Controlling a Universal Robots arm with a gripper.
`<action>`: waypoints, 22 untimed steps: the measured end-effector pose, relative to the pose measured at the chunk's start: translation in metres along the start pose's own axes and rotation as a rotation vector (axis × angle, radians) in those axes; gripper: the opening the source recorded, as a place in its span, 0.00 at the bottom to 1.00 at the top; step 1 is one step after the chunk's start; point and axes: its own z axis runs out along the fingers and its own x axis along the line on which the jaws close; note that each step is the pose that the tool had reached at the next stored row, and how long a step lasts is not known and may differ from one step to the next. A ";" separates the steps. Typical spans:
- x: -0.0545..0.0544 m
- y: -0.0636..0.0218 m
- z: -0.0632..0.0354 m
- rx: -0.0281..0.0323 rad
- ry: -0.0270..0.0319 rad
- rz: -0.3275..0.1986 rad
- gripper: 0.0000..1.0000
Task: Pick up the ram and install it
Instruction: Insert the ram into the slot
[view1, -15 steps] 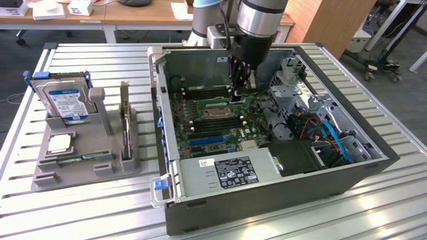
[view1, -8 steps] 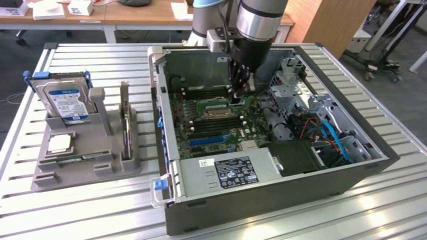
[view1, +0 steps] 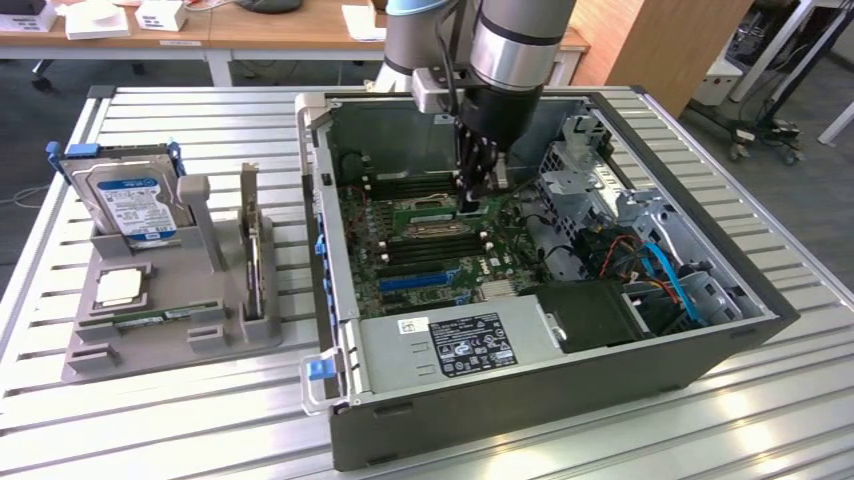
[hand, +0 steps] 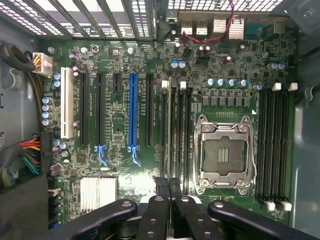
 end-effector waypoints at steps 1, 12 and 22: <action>0.000 0.0000 0.0009 0.0003 -0.0001 0.000 0.11; 0.000 -0.0002 0.0116 0.0013 0.0000 0.000 0.11; 0.000 -0.0005 0.0154 0.0015 0.0000 0.000 0.11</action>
